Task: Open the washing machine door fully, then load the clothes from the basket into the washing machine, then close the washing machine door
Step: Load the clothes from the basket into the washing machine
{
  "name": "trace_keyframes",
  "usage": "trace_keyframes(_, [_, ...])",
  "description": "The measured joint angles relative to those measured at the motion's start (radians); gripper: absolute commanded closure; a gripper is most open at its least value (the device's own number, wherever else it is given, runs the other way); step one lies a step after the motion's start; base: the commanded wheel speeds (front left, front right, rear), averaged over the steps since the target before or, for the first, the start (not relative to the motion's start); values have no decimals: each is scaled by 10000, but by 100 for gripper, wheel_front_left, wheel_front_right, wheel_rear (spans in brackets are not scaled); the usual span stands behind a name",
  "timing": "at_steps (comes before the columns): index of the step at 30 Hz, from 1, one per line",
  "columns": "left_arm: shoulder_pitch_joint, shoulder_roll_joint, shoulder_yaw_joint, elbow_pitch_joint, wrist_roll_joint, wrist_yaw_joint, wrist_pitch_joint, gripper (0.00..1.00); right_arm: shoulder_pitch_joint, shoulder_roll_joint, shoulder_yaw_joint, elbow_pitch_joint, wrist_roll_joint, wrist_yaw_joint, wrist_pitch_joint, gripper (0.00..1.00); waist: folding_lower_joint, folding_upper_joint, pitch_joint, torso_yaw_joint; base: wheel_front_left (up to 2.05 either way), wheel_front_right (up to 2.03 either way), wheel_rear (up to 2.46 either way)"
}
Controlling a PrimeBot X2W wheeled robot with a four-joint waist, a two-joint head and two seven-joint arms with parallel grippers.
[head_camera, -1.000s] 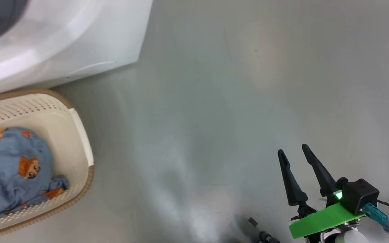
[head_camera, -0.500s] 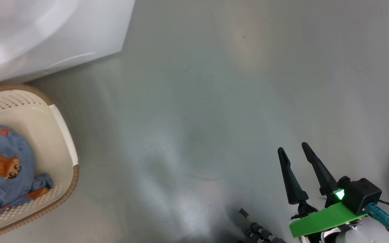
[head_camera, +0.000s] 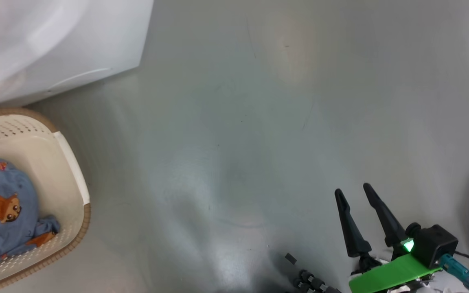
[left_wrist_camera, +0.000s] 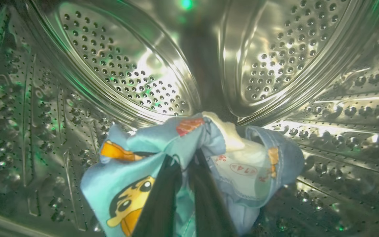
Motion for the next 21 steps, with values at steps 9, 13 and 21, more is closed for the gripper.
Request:
trace_keyframes(9, [-882,-167,-173,1538,77,136,677,0,132,25,-161,94,71,0,0,0,0,0,-271,154,0,0,0])
trace_keyframes(13, [-903,-374,-119,1983,50,489,1229,0,271,35,-226,230,71,0,0,0,0,0,-426,282,0,0,0])
trace_keyframes(21, [-674,-955,186,2226,-516,815,1292,0,271,48,-485,548,67,0,0,0,0,0,-861,582,0,0,0])
